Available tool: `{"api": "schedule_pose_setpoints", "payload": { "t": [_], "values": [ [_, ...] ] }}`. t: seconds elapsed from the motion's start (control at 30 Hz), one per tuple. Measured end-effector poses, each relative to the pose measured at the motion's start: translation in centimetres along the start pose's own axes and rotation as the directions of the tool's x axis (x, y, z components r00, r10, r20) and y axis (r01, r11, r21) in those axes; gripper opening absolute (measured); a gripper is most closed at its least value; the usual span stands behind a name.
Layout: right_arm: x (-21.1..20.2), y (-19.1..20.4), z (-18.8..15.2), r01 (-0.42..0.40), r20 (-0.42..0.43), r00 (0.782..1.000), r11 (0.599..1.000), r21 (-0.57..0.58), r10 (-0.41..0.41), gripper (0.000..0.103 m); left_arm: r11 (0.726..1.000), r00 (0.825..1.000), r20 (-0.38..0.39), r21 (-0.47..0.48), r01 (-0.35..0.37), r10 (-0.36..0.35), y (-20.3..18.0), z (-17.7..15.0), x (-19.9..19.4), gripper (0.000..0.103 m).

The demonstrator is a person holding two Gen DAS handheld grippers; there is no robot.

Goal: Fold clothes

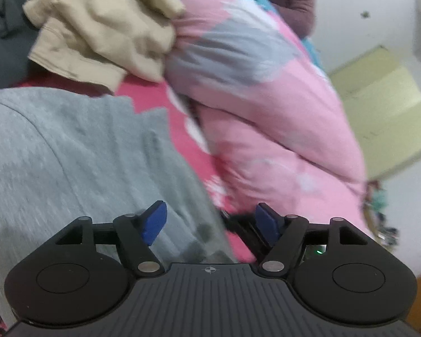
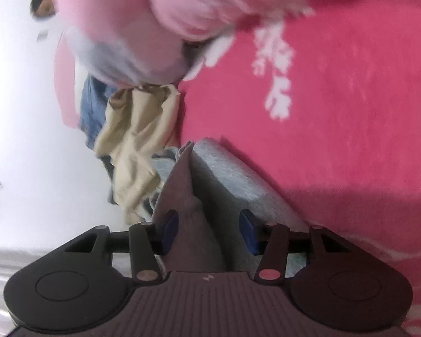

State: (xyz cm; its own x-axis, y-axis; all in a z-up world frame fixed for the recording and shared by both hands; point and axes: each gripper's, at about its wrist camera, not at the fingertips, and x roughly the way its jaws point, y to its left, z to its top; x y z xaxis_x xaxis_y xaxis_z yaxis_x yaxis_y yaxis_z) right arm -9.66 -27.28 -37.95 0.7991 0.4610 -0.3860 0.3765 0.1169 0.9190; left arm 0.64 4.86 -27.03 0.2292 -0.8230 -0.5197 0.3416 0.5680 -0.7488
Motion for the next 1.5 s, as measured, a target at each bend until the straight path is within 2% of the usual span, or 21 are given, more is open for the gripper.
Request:
{"api": "schedule_pose_setpoints", "payload": {
  "t": [0.13, 0.2, 0.23, 0.27, 0.3, 0.37, 0.43, 0.47, 0.53, 0.6, 0.67, 0.73, 0.83, 0.9, 0.97, 1.0, 1.13, 1.2, 1.33, 1.43, 1.5],
  "values": [
    [0.4, -0.7, 1.3, -0.052, -0.060, 0.997, 0.997, 0.064, 0.056, 0.061, 0.992, 0.997, -0.047, 0.108, 0.064, -0.060, -0.8, -1.0, -3.4, 0.070],
    [0.7, -0.1, 1.8, -0.052, -0.105, 0.993, 0.998, 0.045, 0.056, 0.064, 0.977, 0.999, -0.054, 0.213, 0.003, 0.009, -1.2, -1.9, -4.6, 0.070],
    [0.9, 0.3, 2.0, -0.048, -0.129, 0.990, 0.998, 0.027, 0.051, 0.064, 0.948, 0.996, -0.059, 0.316, -0.050, 0.072, -1.5, -2.6, -4.8, 0.070],
    [1.2, 1.2, 2.0, -0.034, -0.153, 0.988, 0.999, -0.013, 0.032, 0.065, 0.908, 0.989, -0.063, 0.409, -0.094, 0.131, -1.8, -3.3, -4.6, 0.070],
    [1.4, 2.2, 1.9, -0.015, -0.172, 0.985, 0.998, -0.065, 0.004, 0.065, 0.848, 0.979, -0.066, 0.512, -0.135, 0.195, -2.2, -4.1, -4.0, 0.070],
    [1.9, 4.2, 1.5, 0.020, -0.198, 0.979, 0.986, -0.166, -0.054, 0.065, 0.703, 0.953, -0.036, 0.684, -0.197, 0.302, -2.8, -6.0, -2.7, 0.070],
    [2.3, 5.6, 1.2, 0.064, -0.202, 0.973, 0.968, -0.243, -0.115, 0.065, 0.607, 0.934, 0.013, 0.756, -0.243, 0.357, -2.9, -7.3, -1.7, 0.067],
    [2.5, 6.0, 1.2, 0.088, -0.197, 0.970, 0.958, -0.272, -0.145, 0.065, 0.602, 0.930, 0.017, 0.758, -0.251, 0.366, -2.8, -7.5, -1.3, 0.064],
    [2.3, 5.9, 1.2, 0.129, -0.169, 0.969, 0.952, -0.278, -0.181, 0.063, 0.649, 0.933, 0.009, 0.716, -0.257, 0.360, -2.2, -7.0, -0.9, 0.059],
    [1.4, 5.0, 1.2, 0.128, -0.155, 0.974, 0.965, -0.229, -0.166, 0.059, 0.693, 0.936, 0.005, 0.670, -0.264, 0.352, -1.6, -6.4, -0.9, 0.056],
    [0.3, 3.9, 0.9, 0.111, -0.144, 0.980, 0.975, -0.190, -0.139, 0.059, 0.708, 0.939, 0.014, 0.653, -0.268, 0.343, -1.4, -5.9, -0.8, 0.055],
    [-0.8, 2.9, 0.3, 0.108, -0.133, 0.982, 0.977, -0.183, -0.133, 0.056, 0.685, 0.940, 0.025, 0.678, -0.266, 0.341, -1.8, -5.9, -0.4, 0.055],
    [-1.9, 1.9, -0.4, 0.111, -0.115, 0.984, 0.976, -0.185, -0.134, 0.047, 0.607, 0.936, 0.048, 0.749, -0.264, 0.348, -2.8, -6.6, 1.2, 0.056],
    [-2.1, 1.5, -0.7, 0.133, -0.102, 0.983, 0.971, -0.198, -0.155, 0.028, 0.560, 0.929, 0.078, 0.778, -0.283, 0.361, -3.1, -7.0, 2.2, 0.056],
    [-2.4, 1.9, -0.7, 0.165, -0.090, 0.978, 0.963, -0.212, -0.187, 0.019, 0.517, 0.922, 0.107, 0.801, -0.301, 0.371, -3.4, -7.5, 3.1, 0.050],
    [-2.6, 2.2, -0.7, 0.177, -0.085, 0.976, 0.960, -0.217, -0.199, 0.013, 0.523, 0.924, 0.116, 0.796, -0.306, 0.365, -3.3, -7.5, 3.0, 0.044],
    [-3.1, 2.3, -1.2, 0.170, -0.073, 0.979, 0.958, -0.233, -0.192, 0.012, 0.524, 0.926, 0.169, 0.784, -0.334, 0.337, -3.2, -7.9, 1.5, 0.029],
    [-3.2, 2.2, -1.3, 0.168, -0.067, 0.980, 0.957, -0.235, -0.188, 0.011, 0.546, 0.935, 0.185, 0.770, -0.328, 0.301, -3.4, -8.0, 0.5, 0.024],
    [-2.8, 1.8, -0.7, 0.218, -0.076, 0.967, 0.947, -0.238, -0.242, 0.011, 0.589, 0.956, 0.201, 0.754, -0.291, 0.215, -3.6, -8.6, -1.9, 0.023],
    [-3.3, 3.8, -0.4, 0.268, -0.058, 0.953, 0.916, -0.297, -0.297, 0.019, 0.585, 0.958, 0.206, 0.759, -0.286, 0.201, -3.5, -8.9, -2.6, 0.023],
    [-4.0, 6.4, -0.5, 0.285, 0.014, 0.954, 0.889, -0.359, -0.300, 0.042, 0.582, 0.959, 0.213, 0.762, -0.283, 0.188, -3.4, -9.1, -2.9, 0.023]
  ]
}}
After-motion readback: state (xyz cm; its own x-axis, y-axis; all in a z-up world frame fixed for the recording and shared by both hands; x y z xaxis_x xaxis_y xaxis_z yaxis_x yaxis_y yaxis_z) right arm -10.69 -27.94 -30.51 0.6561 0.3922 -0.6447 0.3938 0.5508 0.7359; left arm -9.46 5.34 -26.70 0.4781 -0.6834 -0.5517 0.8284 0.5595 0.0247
